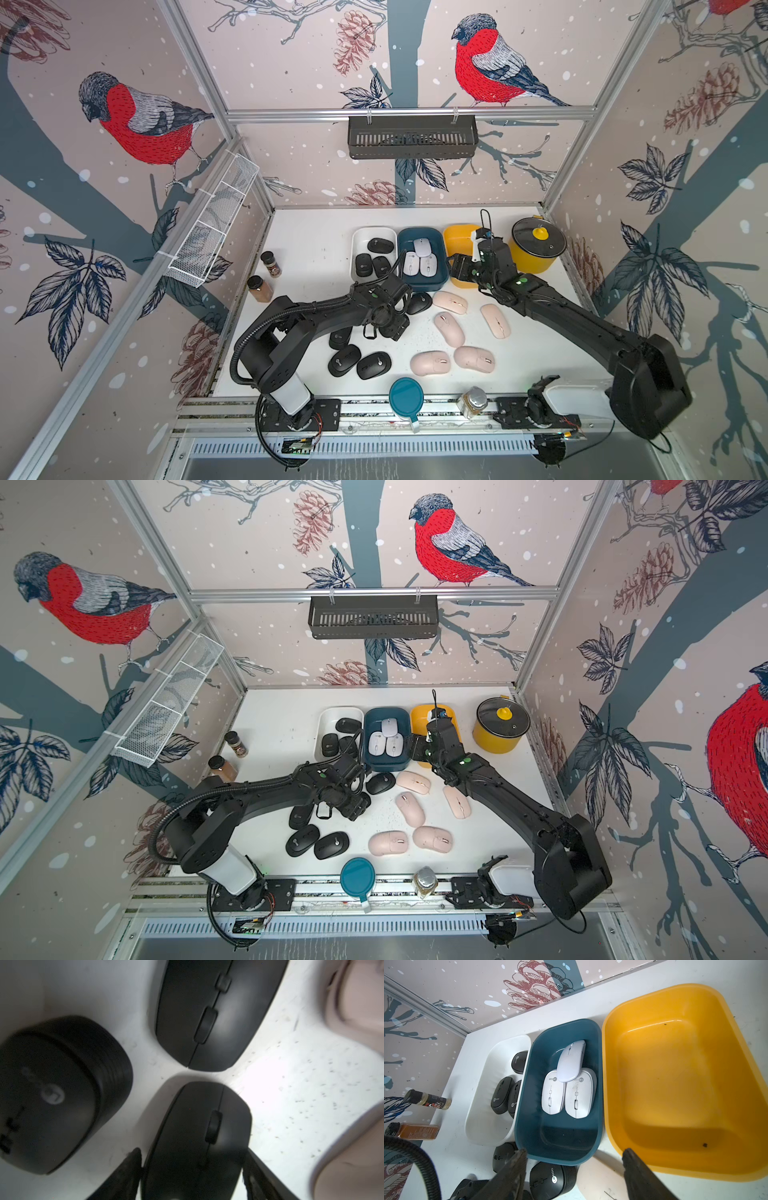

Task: Place the mice by color into the storage box
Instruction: Pick up the mouse from the center of the board.

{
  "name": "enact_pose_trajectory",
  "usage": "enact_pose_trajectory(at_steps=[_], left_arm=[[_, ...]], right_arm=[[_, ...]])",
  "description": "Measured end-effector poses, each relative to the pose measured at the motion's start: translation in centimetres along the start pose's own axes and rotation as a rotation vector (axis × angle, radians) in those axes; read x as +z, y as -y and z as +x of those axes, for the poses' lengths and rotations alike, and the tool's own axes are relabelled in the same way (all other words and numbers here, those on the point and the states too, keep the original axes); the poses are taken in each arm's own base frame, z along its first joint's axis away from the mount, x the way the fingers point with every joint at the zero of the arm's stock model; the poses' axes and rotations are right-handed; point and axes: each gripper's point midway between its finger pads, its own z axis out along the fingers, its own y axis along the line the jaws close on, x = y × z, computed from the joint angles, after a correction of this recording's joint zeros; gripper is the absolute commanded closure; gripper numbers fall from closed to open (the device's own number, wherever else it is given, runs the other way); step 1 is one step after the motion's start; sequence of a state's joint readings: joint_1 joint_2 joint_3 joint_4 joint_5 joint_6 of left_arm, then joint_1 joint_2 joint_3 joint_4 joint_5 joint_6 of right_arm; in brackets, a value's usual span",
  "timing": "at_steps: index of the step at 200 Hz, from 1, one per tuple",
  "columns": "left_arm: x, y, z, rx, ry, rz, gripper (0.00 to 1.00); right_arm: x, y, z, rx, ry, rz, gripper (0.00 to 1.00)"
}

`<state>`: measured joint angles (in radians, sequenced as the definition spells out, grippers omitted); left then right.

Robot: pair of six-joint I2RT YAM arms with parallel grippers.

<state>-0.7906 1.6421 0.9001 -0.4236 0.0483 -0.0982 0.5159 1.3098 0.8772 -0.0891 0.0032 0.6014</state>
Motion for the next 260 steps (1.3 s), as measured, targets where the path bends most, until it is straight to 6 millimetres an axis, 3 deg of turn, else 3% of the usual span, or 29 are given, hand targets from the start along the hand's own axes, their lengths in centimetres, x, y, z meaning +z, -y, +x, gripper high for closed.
enact_pose_trajectory(at_steps=[49,150,260], left_arm=[[0.2,-0.7,0.4,0.003,-0.028,-0.051,0.27],[0.3,-0.9,0.0,-0.029,-0.015,-0.069,0.45],[-5.2,-1.1,-3.1,-0.132,0.154,-0.087,0.48]], right_arm=[[0.0,0.0,0.0,0.0,-0.001,0.0,0.26],[0.1,0.0,0.1,0.004,-0.003,0.001,0.26],[-0.4,-0.2,-0.3,0.004,0.012,-0.007,0.26]])
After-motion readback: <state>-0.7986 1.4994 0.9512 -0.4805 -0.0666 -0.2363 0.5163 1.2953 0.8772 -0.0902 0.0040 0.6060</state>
